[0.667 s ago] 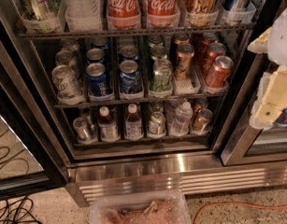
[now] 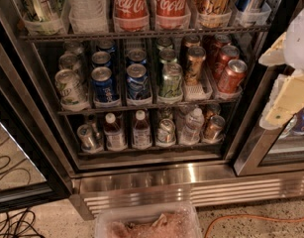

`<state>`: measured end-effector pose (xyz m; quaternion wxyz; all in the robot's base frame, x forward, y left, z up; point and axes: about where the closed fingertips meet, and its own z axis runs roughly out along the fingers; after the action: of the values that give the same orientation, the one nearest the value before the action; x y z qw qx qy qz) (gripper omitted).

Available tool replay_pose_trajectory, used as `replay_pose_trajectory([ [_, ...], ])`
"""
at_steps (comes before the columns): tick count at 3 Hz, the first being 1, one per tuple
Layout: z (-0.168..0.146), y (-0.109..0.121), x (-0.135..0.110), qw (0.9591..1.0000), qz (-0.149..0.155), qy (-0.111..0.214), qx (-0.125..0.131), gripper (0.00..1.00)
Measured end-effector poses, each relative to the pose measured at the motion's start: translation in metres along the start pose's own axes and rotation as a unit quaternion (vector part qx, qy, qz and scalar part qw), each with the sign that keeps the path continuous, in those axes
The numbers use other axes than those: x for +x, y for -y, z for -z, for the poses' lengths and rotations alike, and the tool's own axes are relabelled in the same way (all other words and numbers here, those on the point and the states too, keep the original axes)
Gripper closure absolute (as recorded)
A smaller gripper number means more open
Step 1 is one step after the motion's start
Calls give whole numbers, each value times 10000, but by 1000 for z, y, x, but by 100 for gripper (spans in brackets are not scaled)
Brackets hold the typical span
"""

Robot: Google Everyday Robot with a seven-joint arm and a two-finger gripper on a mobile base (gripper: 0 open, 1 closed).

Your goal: Pick coke can from middle shelf of fridge

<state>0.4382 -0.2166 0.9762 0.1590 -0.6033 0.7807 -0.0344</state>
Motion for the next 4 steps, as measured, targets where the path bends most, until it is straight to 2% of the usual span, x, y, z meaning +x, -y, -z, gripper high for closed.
replay_pose_trajectory([
  [1, 0, 0, 0, 10000, 0, 0, 0, 48],
  [2, 0, 0, 0, 10000, 0, 0, 0, 36],
  [3, 0, 0, 0, 10000, 0, 0, 1, 13],
  [4, 0, 0, 0, 10000, 0, 0, 1, 0],
])
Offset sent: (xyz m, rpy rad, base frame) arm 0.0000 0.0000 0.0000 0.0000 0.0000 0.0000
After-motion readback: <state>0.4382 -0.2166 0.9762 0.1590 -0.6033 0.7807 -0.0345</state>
